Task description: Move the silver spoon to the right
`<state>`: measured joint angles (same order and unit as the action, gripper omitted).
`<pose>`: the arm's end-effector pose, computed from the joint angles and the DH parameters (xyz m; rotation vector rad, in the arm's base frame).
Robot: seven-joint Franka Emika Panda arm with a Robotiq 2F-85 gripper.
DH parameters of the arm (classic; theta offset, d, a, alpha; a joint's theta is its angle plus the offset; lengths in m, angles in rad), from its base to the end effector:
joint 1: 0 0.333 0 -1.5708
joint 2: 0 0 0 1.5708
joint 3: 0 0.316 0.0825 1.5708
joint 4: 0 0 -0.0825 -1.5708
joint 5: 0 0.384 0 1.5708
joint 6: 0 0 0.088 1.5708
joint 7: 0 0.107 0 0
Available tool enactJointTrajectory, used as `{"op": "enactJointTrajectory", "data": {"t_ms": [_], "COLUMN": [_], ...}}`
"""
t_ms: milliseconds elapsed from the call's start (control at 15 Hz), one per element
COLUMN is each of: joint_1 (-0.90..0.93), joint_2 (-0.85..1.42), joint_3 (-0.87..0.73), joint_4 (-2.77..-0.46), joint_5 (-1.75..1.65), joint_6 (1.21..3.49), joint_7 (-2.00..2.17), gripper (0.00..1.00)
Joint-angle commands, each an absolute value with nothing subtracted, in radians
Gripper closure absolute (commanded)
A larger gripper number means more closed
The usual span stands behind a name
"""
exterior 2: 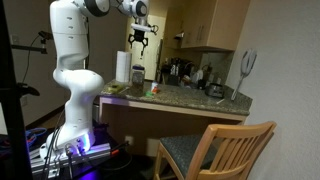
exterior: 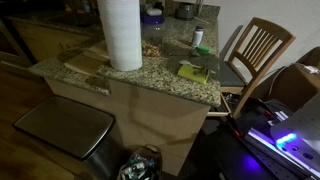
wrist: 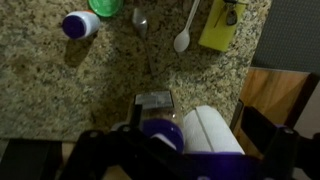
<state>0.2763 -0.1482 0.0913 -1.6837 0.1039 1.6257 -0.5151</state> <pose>0.4738 0.1979 0.6551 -2.7628 -1.3028 -0.1468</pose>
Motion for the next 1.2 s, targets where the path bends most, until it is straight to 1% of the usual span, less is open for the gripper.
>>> {"op": "enactJointTrajectory", "data": {"t_ms": [0, 333, 400, 467, 600, 1133], "joint_1": [0.257, 0.249, 0.253, 0.252, 0.251, 0.249], "joint_2": [-0.124, -0.052, -0.055, -0.042, -0.031, -0.037], "joint_3": [0.146, 0.166, 0.166, 0.167, 0.168, 0.177], "joint_4": [-1.859, -2.067, -2.0, -2.03, -2.049, -2.04], "joint_5": [0.07, 0.082, 0.087, 0.087, 0.086, 0.024], "joint_6": [1.767, 2.132, 2.035, 2.085, 2.117, 2.049], "joint_7": [-0.448, -0.266, -0.322, -0.296, -0.279, -0.146], "gripper": [0.0, 0.0, 0.0, 0.0, 0.0, 0.0]}}
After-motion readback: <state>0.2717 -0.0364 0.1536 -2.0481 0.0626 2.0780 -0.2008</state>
